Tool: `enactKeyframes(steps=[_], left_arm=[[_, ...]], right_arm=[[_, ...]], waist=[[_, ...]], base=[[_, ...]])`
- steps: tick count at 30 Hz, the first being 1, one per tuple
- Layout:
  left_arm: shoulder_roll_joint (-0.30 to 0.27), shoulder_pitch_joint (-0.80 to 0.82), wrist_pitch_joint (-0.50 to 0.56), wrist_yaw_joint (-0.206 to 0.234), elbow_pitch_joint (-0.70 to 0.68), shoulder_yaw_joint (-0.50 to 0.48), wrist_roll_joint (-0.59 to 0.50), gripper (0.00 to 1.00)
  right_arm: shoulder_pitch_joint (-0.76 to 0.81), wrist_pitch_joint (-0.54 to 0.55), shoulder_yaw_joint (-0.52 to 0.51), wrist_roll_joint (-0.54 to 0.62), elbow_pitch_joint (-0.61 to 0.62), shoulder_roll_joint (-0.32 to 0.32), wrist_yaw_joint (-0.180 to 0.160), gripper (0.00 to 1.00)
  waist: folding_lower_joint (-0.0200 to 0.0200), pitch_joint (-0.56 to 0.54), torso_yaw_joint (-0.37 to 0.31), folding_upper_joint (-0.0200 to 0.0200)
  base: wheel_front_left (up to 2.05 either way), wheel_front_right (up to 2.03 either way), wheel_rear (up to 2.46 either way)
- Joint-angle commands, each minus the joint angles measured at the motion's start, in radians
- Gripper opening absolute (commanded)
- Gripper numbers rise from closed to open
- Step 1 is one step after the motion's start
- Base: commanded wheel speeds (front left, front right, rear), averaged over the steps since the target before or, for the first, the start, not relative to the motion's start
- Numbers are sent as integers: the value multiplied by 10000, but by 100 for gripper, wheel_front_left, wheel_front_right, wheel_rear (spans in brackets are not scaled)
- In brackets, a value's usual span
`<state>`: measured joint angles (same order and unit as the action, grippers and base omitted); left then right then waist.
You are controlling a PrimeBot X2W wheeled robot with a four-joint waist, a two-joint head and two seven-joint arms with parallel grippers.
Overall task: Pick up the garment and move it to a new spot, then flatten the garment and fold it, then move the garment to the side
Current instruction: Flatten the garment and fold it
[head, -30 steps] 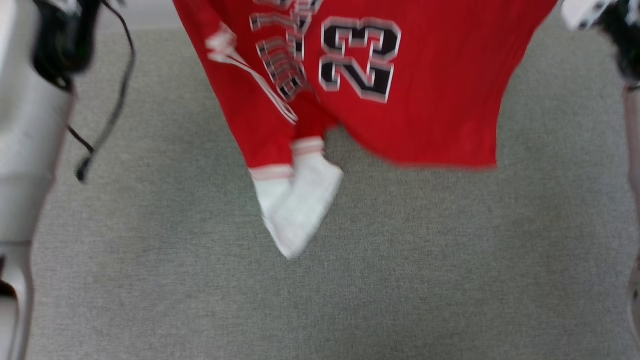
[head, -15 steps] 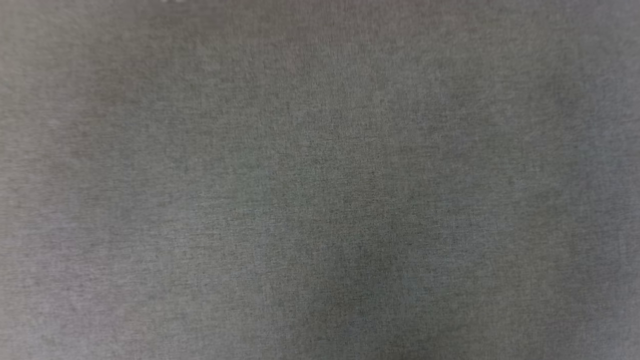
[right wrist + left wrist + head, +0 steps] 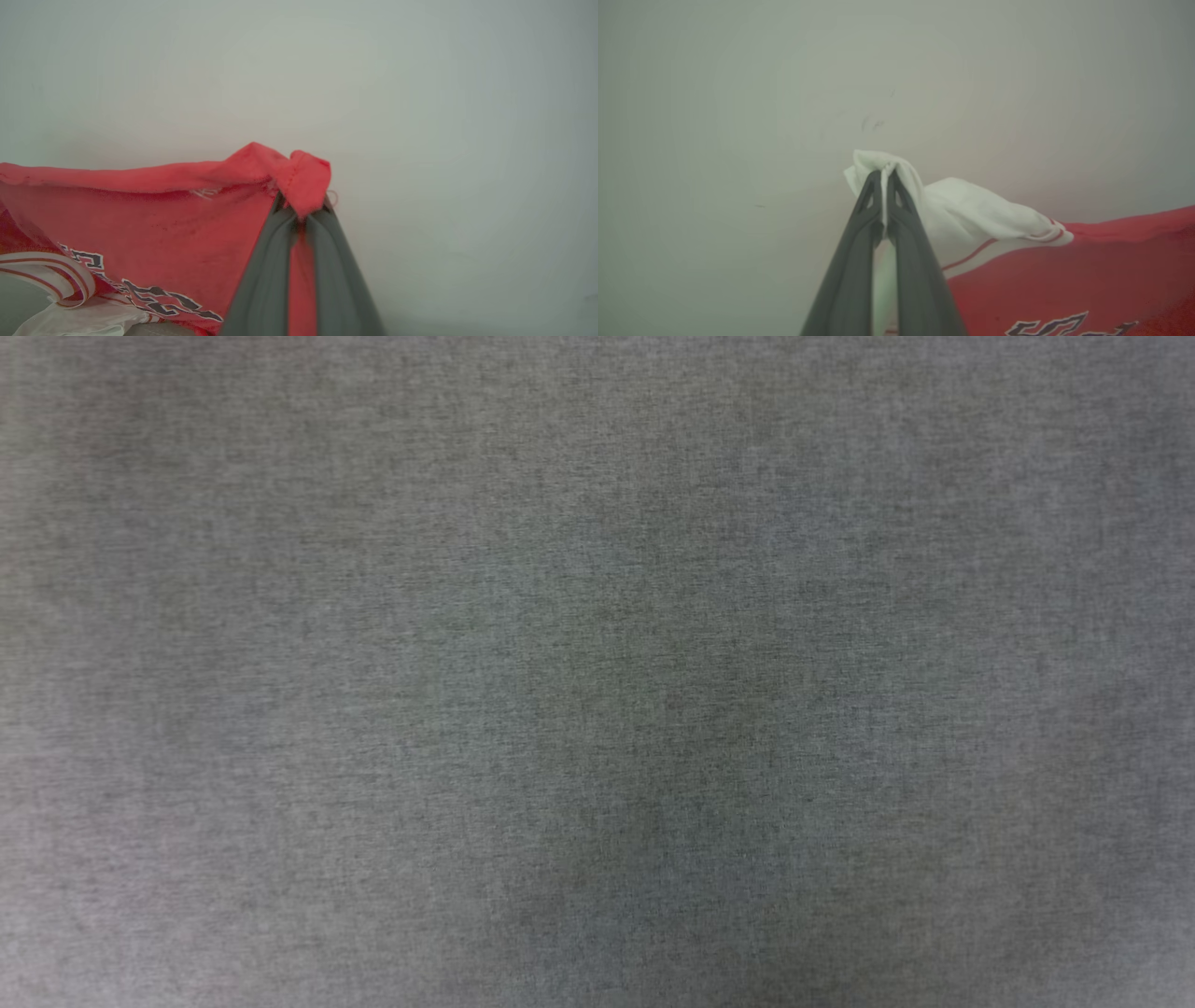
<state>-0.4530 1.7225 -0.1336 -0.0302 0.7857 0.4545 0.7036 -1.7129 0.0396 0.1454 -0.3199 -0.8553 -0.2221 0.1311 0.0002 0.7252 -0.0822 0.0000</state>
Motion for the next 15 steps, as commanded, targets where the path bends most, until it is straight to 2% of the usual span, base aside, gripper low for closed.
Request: enactKeyframes(steps=[1,8,15], left_arm=[[44,-225,7,-101,114,-3,91,0],[352,-2104,-131,-625,909,-127,953,0],[607,-5213,-495,-910,1229,-41,1749,0]], right_arm=[[49,-72,142,-153,-200,37,-7,0],[1438,-143,1223,-970,-1214,80,-5,0],[4540,-434,2295,-2016,-1117,-179,-7,0]], waist=[[-2,-23,67,0],[-2,-850,220,0],[-2,-2719,363,0]], base=[[0,0,0],[0,0,0],[0,0,0]])
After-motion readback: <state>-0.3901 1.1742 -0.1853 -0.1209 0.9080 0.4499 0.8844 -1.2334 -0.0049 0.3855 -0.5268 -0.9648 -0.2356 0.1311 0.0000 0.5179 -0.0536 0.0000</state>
